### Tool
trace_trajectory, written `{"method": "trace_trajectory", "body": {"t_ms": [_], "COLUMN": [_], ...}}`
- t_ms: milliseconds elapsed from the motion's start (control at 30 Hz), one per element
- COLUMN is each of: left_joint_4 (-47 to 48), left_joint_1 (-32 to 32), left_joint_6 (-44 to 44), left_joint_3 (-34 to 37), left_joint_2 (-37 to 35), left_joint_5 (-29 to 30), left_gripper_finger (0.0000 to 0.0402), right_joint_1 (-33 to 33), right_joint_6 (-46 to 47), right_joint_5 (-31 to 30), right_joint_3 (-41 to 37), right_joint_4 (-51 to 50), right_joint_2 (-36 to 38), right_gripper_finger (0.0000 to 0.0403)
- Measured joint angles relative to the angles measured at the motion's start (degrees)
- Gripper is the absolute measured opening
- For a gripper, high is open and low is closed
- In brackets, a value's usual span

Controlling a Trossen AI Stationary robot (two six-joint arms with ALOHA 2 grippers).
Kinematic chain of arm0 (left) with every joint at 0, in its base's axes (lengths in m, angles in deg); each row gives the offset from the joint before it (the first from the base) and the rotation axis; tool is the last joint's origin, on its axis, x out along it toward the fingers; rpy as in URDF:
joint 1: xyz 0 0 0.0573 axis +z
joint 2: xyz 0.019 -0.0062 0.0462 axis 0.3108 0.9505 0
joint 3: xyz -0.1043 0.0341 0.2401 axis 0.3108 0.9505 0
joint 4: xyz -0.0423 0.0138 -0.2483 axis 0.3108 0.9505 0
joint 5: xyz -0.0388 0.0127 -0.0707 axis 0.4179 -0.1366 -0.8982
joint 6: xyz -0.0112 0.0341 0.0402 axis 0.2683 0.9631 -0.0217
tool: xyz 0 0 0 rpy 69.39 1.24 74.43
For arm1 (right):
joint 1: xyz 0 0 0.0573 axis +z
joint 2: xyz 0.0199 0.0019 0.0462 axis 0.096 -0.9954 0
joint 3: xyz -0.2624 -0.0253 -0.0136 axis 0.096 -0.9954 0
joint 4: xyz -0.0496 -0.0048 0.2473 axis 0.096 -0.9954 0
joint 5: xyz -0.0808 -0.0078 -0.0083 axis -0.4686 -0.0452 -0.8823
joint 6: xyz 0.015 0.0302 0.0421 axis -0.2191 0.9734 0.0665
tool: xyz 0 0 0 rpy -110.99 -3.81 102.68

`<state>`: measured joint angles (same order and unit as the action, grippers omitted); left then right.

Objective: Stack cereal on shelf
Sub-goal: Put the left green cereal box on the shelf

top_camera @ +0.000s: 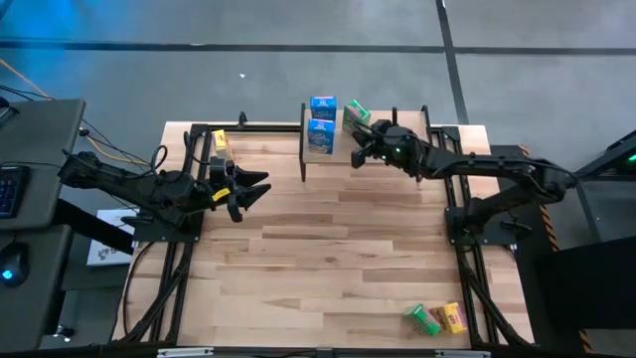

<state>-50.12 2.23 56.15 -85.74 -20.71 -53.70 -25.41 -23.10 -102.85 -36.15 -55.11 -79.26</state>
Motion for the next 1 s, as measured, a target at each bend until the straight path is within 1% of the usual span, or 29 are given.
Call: {"method": "trace_trajectory", "body": {"t_ms": [133, 233, 467, 633, 800, 1000], "left_joint_4": [0.0, 0.0, 0.0, 0.0, 0.0, 0.0], "left_joint_1": [0.0, 0.0, 0.0, 0.0, 0.0, 0.0], "left_joint_6": [0.0, -0.1, -0.1, -0.1, 0.0, 0.0], "left_joint_3": [0.0, 0.0, 0.0, 0.0, 0.0, 0.0], "left_joint_2": [0.0, 0.0, 0.0, 0.0, 0.0, 0.0], "left_joint_5": [0.0, 0.0, 0.0, 0.0, 0.0, 0.0], "left_gripper_finger": [0.0220, 0.0220, 0.0220, 0.0220, 0.0220, 0.0220], "right_joint_1": [-1.6, -2.2, -3.0, -3.0, -3.0, -3.0], "right_joint_6": [-0.1, -0.4, -1.6, -1.6, -3.7, -5.2], "right_joint_5": [0.4, 0.5, 0.5, -2.6, -3.1, -5.9], "right_joint_3": [2.1, 2.6, 2.9, 2.9, 2.9, 2.9], "right_joint_4": [-1.1, -4.7, -8.6, -9.0, -9.7, -10.9], "right_joint_2": [-2.3, -3.4, -3.5, -3.5, -3.5, -3.5], "right_gripper_finger": [0.0000, 0.0000, 0.0000, 0.0000, 0.0000, 0.0000]}}
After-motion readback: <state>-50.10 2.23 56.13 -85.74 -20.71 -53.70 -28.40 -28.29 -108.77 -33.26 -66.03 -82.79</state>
